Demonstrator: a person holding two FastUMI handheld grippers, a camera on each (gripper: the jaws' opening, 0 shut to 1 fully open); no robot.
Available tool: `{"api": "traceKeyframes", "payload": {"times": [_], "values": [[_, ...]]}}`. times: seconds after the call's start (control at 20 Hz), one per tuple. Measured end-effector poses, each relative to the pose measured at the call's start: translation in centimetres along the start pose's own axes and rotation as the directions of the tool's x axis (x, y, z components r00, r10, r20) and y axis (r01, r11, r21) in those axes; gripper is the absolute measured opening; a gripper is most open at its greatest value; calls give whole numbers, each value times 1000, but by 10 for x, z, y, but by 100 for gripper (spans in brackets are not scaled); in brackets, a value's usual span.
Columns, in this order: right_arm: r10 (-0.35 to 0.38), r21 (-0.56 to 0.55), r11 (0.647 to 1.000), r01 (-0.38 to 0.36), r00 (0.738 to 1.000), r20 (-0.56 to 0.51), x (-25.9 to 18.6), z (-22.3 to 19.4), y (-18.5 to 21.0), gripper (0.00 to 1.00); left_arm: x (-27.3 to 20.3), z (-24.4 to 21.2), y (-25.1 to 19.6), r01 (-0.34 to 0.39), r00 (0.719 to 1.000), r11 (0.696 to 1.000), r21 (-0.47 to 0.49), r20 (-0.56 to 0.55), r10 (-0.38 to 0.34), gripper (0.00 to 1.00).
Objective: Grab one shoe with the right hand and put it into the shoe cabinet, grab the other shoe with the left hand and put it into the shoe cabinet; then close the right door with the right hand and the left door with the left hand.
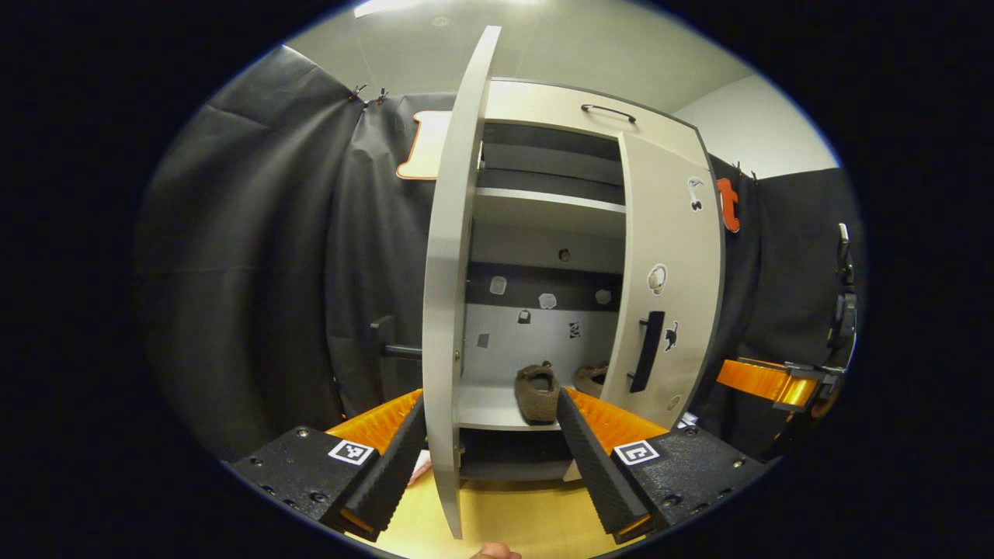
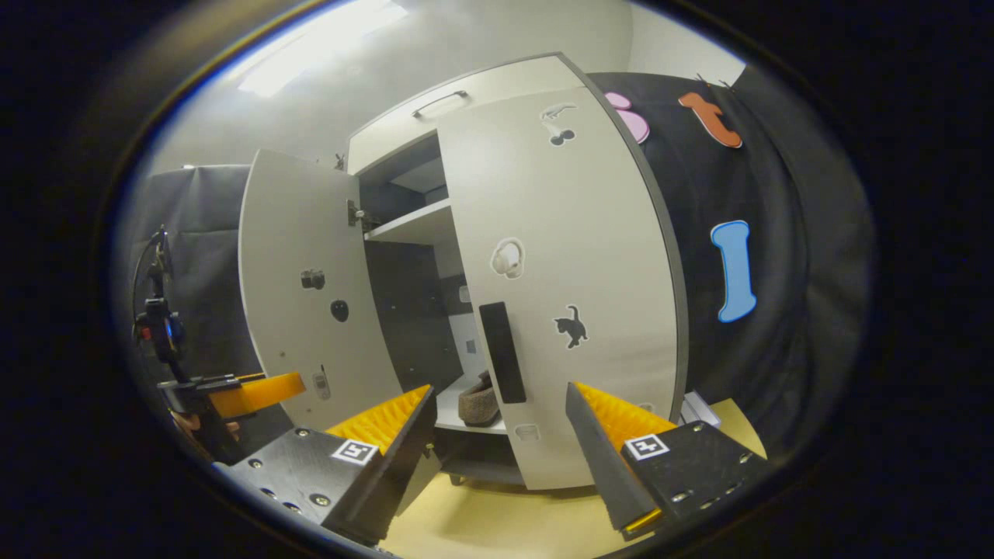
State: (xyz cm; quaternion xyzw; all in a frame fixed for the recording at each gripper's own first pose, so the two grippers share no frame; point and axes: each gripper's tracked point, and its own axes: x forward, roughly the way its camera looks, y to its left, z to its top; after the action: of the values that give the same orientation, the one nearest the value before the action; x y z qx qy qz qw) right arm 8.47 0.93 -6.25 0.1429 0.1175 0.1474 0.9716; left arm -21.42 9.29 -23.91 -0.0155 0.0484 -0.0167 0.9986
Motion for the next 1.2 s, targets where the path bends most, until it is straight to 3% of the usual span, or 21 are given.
{"api": "traceKeyframes", "payload": {"times": [0.65,0.7,0.75,0.85,1.05,1.15,1.2], "values": [[-18,9,1000,18,1000,19,-13,2,-3,99,14,-8,-79,198,980,980,-32,11,-198,92],[-20,9,1000,20,1000,21,-14,3,-4,99,16,-10,-86,212,977,977,-21,9,-211,100],[-21,10,1000,21,1000,23,-16,4,-4,99,18,-11,-92,226,974,974,-11,7,-226,92],[-25,13,1000,25,999,28,-19,4,-5,99,18,-8,-110,272,962,962,-27,17,-271,96],[-37,21,999,37,999,39,-26,7,-9,99,17,-3,-120,289,957,956,-39,33,-288,92],[-44,22,999,43,998,38,-27,7,-14,99,17,-5,-121,291,957,956,-48,30,-290,96],[-47,23,999,46,998,37,-27,8,-14,99,17,-6,-122,291,957,955,-53,27,-290,92]]}}
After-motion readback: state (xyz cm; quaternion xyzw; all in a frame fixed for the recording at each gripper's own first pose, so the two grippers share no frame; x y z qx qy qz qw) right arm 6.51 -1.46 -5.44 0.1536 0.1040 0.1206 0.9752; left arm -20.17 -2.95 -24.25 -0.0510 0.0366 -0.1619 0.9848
